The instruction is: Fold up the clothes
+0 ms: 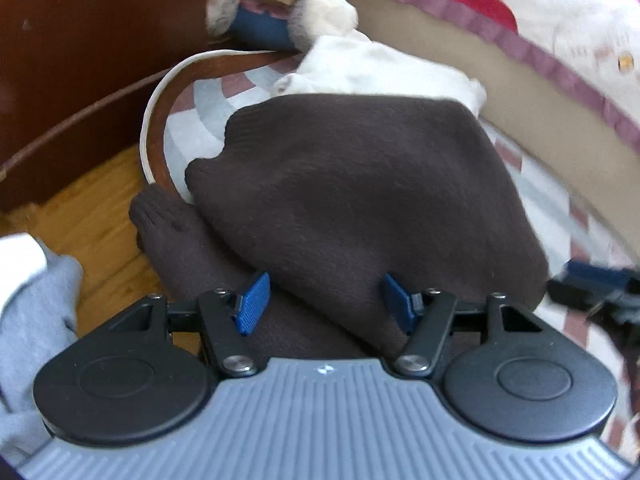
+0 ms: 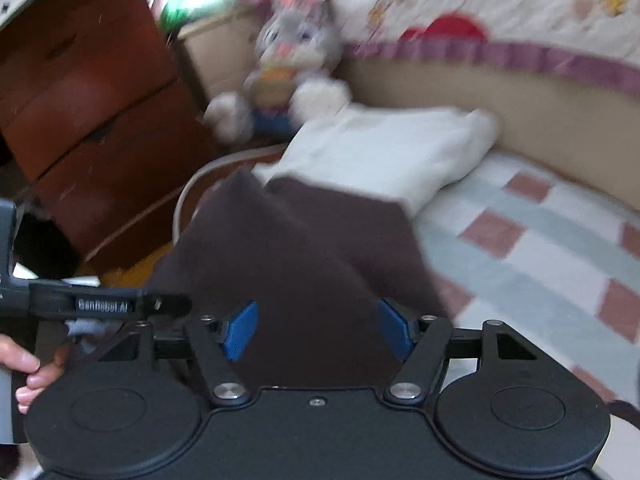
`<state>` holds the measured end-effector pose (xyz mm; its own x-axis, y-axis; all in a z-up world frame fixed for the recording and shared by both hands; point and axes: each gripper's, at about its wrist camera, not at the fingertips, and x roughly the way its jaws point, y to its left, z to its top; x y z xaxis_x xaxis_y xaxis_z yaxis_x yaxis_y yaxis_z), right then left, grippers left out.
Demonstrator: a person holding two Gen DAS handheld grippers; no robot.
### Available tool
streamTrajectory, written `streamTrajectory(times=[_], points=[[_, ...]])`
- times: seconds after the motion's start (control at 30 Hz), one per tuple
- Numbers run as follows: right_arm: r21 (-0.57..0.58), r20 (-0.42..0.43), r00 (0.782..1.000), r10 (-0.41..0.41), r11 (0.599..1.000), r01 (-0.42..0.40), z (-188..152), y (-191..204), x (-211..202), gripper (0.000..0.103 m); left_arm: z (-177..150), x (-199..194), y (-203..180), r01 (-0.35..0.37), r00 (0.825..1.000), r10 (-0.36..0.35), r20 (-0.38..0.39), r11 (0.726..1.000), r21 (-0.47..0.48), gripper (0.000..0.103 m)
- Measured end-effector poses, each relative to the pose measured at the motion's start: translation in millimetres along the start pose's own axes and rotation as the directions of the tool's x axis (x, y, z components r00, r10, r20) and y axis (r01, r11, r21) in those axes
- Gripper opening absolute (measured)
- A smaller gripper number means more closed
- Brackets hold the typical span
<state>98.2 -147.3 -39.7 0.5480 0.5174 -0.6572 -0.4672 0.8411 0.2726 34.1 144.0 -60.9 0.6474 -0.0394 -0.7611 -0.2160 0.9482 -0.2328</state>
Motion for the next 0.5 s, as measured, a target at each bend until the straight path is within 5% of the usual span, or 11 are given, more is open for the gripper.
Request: streamTrajectory(times=[0.13, 0.23, 0.27, 0.5], points=[[-0.106, -0.012, 0.999, -0.053, 0.993, 0.052, 9, 7, 17, 0.073, 3, -6, 14, -0.01, 0.999, 0.01, 0.047, 1.0, -0.011, 0.068], [-0.127, -0.002, 0.999, -0.045, 0.991, 0.044, 18, 7, 26, 0.079, 7, -8, 29, -0.015, 0.997, 0.019, 0.071, 0.999, -0.046, 0.084], [-0.129, 0.005, 0.999, -0.041, 0.991, 0.041, 21, 7, 30, 0.08, 9, -6, 36, -0.005, 0.998, 0.01, 0.059, 0.997, -0.08, 0.09], [-0.045, -0.021, 0.995, 0.095, 0.994, -0.096, 30, 9, 63, 0.085, 4, 17, 73, 0.036, 0.996, -0.061, -0.071, 0.949, -0.314, 0.091]])
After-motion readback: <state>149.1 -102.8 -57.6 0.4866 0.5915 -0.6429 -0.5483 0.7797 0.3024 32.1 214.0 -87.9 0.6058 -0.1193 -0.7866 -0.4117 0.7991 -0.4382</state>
